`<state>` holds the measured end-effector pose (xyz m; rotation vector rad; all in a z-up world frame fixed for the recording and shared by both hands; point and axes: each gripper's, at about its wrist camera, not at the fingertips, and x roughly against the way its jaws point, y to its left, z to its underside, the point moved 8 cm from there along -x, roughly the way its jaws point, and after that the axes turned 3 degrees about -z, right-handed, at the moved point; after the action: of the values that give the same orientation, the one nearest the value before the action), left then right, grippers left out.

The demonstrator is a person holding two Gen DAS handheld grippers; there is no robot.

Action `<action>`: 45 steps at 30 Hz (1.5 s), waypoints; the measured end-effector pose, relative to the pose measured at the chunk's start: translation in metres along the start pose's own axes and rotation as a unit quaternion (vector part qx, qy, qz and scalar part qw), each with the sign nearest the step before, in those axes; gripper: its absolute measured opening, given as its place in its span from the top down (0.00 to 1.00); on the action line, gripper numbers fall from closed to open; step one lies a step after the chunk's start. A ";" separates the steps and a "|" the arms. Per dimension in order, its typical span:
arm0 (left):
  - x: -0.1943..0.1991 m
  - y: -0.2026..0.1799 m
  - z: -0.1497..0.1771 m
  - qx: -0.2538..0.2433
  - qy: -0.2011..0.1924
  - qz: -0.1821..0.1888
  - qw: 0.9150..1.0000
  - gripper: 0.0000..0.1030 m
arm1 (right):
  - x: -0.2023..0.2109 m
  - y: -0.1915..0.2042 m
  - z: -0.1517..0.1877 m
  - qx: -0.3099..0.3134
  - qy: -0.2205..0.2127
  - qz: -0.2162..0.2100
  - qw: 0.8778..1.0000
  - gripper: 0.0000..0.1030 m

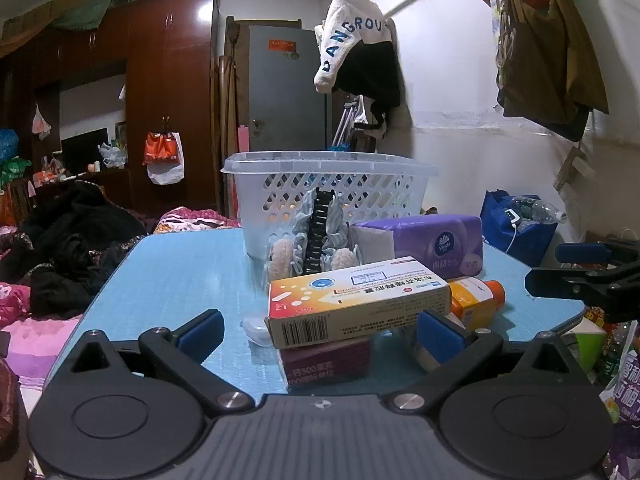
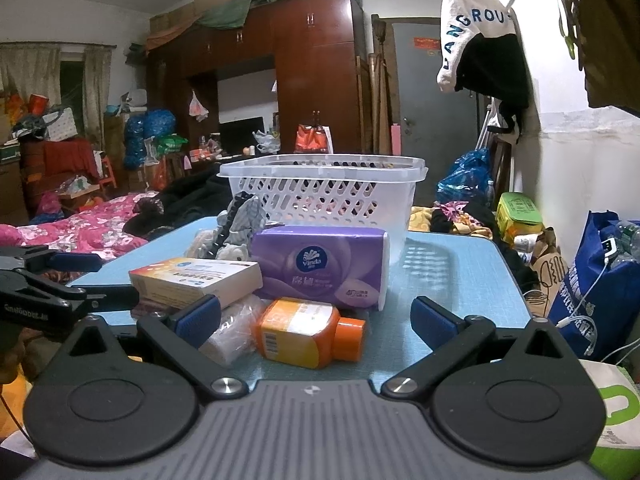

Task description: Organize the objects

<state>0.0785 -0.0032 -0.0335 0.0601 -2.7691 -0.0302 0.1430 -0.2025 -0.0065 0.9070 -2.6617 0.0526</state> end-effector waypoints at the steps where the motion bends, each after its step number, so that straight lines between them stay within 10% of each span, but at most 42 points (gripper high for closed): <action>1: 0.000 0.000 0.000 0.000 0.000 0.000 1.000 0.00 | 0.000 0.000 0.000 0.000 0.000 0.000 1.000 0.00; 45: -0.002 -0.006 0.002 0.003 0.002 0.018 1.000 0.00 | -0.001 -0.003 0.002 -0.002 0.004 0.004 1.000 0.00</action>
<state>0.0798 -0.0087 -0.0367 0.0131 -2.7667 -0.0112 0.1455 -0.2048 -0.0086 0.8927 -2.6570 0.0537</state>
